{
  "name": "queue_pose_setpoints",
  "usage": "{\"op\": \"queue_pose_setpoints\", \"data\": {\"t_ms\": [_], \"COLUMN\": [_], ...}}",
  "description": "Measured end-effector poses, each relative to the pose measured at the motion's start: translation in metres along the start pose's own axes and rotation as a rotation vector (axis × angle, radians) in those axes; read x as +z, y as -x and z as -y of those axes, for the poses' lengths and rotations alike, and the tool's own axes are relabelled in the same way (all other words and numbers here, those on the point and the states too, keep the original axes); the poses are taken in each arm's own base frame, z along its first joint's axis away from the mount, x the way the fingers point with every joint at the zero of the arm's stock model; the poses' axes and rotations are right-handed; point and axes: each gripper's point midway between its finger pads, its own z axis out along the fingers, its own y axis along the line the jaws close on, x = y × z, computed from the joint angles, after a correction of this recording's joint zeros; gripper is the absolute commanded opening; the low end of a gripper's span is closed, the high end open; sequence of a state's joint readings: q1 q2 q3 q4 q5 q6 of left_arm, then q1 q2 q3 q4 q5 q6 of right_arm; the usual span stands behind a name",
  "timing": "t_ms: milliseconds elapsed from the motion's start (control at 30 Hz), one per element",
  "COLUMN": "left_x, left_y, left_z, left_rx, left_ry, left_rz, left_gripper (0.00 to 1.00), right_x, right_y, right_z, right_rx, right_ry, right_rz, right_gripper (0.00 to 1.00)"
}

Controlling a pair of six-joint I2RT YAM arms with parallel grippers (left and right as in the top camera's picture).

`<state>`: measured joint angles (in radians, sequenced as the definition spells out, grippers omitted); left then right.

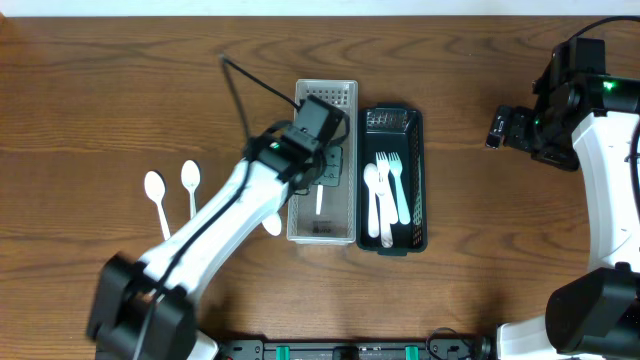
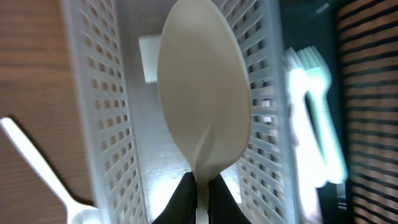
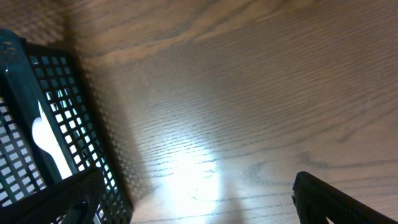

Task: Pack container
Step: 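Carry the spoon into the white basket and release it, then move the left gripper to the next white spoon and grasp it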

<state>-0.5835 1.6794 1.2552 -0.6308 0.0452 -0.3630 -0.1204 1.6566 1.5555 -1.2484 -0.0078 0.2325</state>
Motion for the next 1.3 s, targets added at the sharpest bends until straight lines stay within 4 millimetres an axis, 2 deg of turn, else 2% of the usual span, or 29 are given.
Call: {"op": "queue_pose_setpoints", "data": {"t_ms": [67, 100, 133, 167, 267, 433, 533, 600, 700, 767, 800, 867, 933, 967, 1033, 1100, 1200, 1300], "left_x": [0.014, 0.019, 0.023, 0.026, 0.027, 0.025, 0.014, -0.004, -0.056, -0.094, -0.116, -0.148, -0.166, -0.168, -0.159, -0.138, -0.098, -0.054], "left_y": [-0.004, -0.006, -0.008, -0.01, -0.011, -0.012, -0.018, -0.012, 0.021, 0.04, 0.048, 0.054, 0.049, 0.046, 0.037, 0.029, 0.01, -0.009], "left_z": [-0.002, -0.003, -0.004, -0.004, -0.005, -0.005, -0.008, -0.009, -0.009, -0.015, -0.022, -0.045, -0.082, -0.096, -0.131, -0.151, -0.17, -0.178], "left_rx": [0.0, 0.0, 0.003, 0.001, 0.004, 0.001, 0.008, 0.019, 0.024, -0.002, -0.03, -0.107, -0.236, -0.292, -0.432, -0.508, -0.575, -0.598], "left_ry": [0.012, 0.018, 0.023, 0.028, 0.029, 0.032, 0.045, 0.051, 0.066, 0.07, 0.079, 0.11, 0.173, 0.204, 0.269, 0.307, 0.351, 0.384], "left_rz": [-0.026, -0.04, -0.051, -0.059, -0.062, -0.069, -0.095, -0.077, 0.075, 0.189, 0.25, 0.32, 0.333, 0.325, 0.279, 0.218, 0.085, -0.061], "left_gripper": [0.07, 0.12, 0.17, 0.3, 0.45, 0.51, 0.55, 0.57, 0.65, 0.65, 0.65, 0.67, 0.75, 0.77, 0.79, 0.79, 0.81, 0.82], "right_x": [0.0, 0.0, 0.0, 0.0, 0.0, 0.0, 0.0, 0.0, 0.0, 0.0, 0.0, 0.0, 0.0, 0.0, 0.0, 0.0, 0.0, 0.0], "right_y": [0.0, 0.0, 0.0, 0.0, 0.0, 0.0, 0.0, 0.0, 0.0, 0.0, 0.0, 0.0, 0.0, 0.0, 0.0, 0.0, 0.0, 0.0], "right_z": [0.0, 0.0, 0.0, 0.0, 0.0, 0.0, 0.0, 0.0, 0.0, 0.0, 0.0, 0.0, 0.0, 0.0, 0.0, 0.0, 0.0, 0.0], "right_rx": [0.0, 0.0, 0.0, 0.0, 0.0, 0.0, 0.0, 0.0, 0.0, 0.0, 0.0, 0.0, 0.0, 0.0, 0.0, 0.0, 0.0, 0.0], "right_ry": [0.0, 0.0, 0.0, 0.0, 0.0, 0.0, 0.0, 0.0, 0.0, 0.0, 0.0, 0.0, 0.0, 0.0, 0.0, 0.0, 0.0, 0.0], "right_rz": [0.0, 0.0, 0.0, 0.0, 0.0, 0.0, 0.0, 0.0, 0.0, 0.0, 0.0, 0.0, 0.0, 0.0, 0.0, 0.0, -0.001, -0.001], "right_gripper": [0.99, 0.99, 0.99, 0.99, 0.99, 0.99, 0.99, 0.99, 0.99, 0.99, 0.99, 0.99, 0.99, 0.99, 0.99, 0.99, 0.99, 0.99]}}
